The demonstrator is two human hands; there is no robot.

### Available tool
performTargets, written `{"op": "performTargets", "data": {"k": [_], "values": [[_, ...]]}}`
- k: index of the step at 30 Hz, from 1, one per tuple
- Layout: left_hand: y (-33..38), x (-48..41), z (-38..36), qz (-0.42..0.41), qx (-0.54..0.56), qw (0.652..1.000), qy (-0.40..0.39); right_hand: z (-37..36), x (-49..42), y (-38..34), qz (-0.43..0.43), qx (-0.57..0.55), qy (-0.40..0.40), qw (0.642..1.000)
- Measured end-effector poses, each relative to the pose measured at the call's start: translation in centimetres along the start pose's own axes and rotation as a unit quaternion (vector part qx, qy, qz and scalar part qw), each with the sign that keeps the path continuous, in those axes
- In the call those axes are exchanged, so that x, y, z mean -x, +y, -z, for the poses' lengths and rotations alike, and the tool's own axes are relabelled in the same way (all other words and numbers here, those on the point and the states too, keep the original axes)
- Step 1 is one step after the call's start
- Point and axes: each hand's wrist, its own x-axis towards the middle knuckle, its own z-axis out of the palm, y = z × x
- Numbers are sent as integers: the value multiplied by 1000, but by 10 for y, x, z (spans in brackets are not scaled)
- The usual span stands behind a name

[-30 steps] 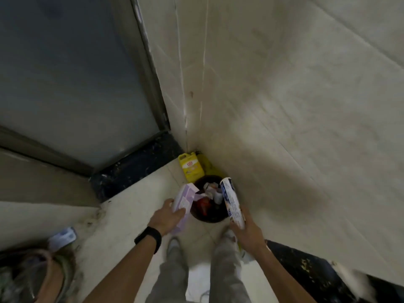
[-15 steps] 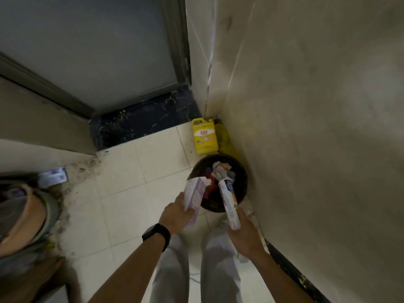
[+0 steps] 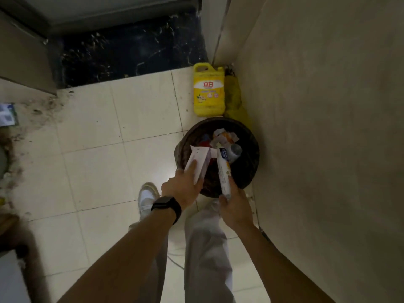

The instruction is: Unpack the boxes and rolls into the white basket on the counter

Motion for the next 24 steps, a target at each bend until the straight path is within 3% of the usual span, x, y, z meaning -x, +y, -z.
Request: {"op": "performTargets", "data": {"k": [9,12,16,24], "values": [[-5,-75,-41,-27,-25,999,34,-18,-84,0,50,41,56,996],[-8,-84,-51,-76,-82,994,3,-24,-94,5,62,72,32,995],[-16,-85,-52,-120,-140,983,-20,-28,-93,14,80,195,-23,977],[-14,-38,-13,-110,-192,974,-37,5,-56,-3,77,214,-34,973]]}}
